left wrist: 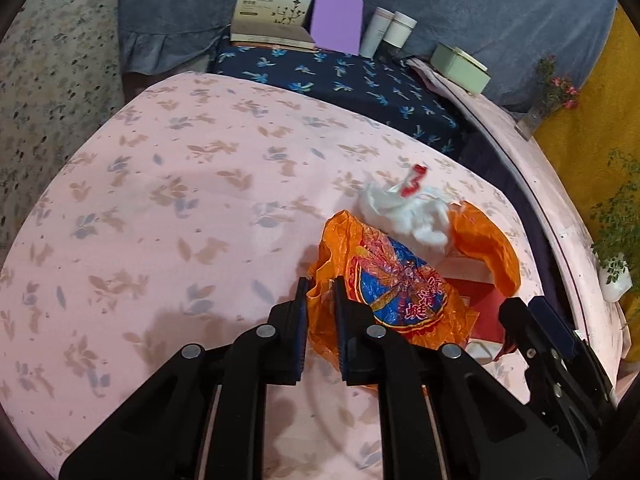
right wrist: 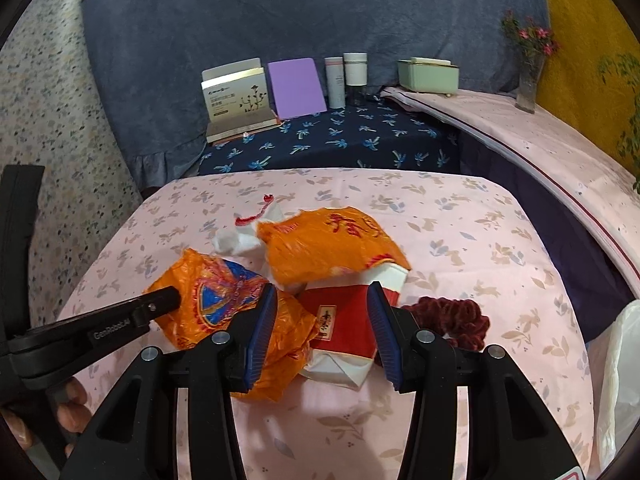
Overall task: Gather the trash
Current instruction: 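Grasp the patterned orange bag with the left gripper while the right gripper grasps the orange printed bag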
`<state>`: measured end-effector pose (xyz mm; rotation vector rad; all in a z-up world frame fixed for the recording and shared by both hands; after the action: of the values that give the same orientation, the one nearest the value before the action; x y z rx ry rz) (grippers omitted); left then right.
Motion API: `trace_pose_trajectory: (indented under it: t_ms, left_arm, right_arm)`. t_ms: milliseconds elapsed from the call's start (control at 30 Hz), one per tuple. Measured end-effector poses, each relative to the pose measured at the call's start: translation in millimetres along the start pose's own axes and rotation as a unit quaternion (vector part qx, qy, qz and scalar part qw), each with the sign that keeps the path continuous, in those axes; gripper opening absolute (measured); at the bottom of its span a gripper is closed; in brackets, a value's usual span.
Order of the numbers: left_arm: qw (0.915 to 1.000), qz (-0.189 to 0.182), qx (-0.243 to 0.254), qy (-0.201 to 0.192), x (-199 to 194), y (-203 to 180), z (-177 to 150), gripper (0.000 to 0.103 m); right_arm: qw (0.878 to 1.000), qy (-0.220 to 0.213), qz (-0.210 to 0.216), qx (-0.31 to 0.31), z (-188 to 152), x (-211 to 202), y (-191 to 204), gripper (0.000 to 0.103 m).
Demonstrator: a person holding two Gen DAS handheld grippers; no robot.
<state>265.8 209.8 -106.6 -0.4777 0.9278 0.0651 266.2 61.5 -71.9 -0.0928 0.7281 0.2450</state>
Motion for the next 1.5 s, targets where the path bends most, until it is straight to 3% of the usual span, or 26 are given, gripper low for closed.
trace_pose_trajectory:
  t_ms: [200,633,733,800,1067,1500]
  left_arm:
    - [0.9983,0.051,0.02,-0.017,-6.0,14.3,1.3,0.012]
    - [0.998,0.054,0.028,-0.017,0.0,11.1,-3.8,0.012]
    - [0.9981,0.051,0.03,-0.018,-2.6,8.5,-4.8,0.012]
    - [0.9981,0.05,0.032,-0.02,-4.3,5.8,-4.8,0.012]
    - [0.9978,0.042,0.042,-0.029,-18.3,-12.7,-6.7,0.011]
    - [0.9939,0.016,0.087,-0.066,-71.9,-79.4,-17.3,0.011]
  right_arm:
    - [0.999,0.007,-0.02,-0.026,-2.8,18.7,8.8,0.046]
    - [1.0,-0.001,-0.01,0.026,1.8,20.6,-2.2,0.053]
    - [1.0,0.003,-0.024,0.02,0.5,24.6,-4.9,0.038]
    - [0.999,0.009,-0.024,0.027,-2.3,26.7,-9.3,0.023]
    - [0.998,-0.009,-0.03,0.049,-1.2,5.8,-27.7,0.017]
    - [0.995,-0.051,-0.037,0.081,-0.1,-62.8,-67.6,0.015]
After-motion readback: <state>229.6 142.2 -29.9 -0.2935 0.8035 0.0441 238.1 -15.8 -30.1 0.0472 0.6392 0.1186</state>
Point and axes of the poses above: each gripper's, at about its wrist camera, not at the fingertips, and x roughly the way its jaws point, y to its left, z to its top, the point moved 9 cm from there along x, roughly the way its jaws point, and after that the axes turned 5 degrees about -x, right-handed, at the moved point
